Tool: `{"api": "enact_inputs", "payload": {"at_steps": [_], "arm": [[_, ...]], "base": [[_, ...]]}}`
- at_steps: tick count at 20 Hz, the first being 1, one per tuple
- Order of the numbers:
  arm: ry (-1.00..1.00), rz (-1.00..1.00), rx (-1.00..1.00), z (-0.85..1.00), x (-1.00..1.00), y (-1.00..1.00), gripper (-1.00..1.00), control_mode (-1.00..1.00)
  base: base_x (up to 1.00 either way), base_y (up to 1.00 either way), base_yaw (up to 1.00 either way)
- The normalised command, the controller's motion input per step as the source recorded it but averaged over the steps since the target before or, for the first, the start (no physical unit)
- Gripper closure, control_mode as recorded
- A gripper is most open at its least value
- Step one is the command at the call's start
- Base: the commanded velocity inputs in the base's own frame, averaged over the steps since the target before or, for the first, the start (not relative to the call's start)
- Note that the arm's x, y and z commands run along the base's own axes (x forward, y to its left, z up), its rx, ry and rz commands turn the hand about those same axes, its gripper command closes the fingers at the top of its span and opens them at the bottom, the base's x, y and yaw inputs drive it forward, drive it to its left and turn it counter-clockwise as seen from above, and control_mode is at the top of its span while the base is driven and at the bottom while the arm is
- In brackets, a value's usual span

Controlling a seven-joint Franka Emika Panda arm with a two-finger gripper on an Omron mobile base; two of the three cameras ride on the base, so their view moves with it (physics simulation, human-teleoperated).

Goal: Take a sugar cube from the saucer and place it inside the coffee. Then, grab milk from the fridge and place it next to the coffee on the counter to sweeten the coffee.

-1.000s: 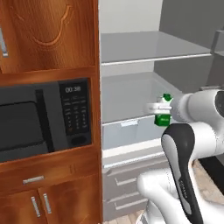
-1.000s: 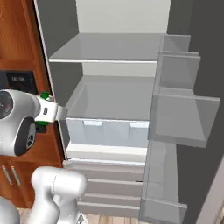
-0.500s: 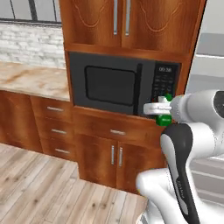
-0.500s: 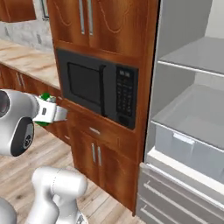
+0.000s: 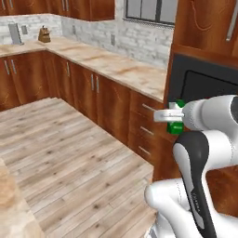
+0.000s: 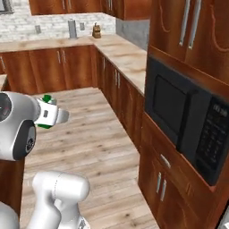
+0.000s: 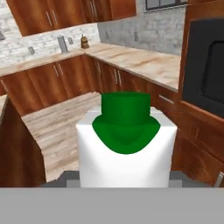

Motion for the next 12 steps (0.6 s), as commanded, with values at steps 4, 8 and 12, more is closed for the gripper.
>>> {"api": "enact_inputs", "payload": {"at_steps": [4,8,12], "arm": [[0.0,0.0,0.0,0.0,0.0,0.0,1.0,1.0],[0.0,0.0,0.0,0.0,0.0,0.0,1.0,1.0],[0.0,0.0,0.0,0.0,0.0,0.0,1.0,1.0]], "base": [[1.0,0.01,0.61],[1.0,-0.07,0.53],[1.0,-0.08,0.49]]}}
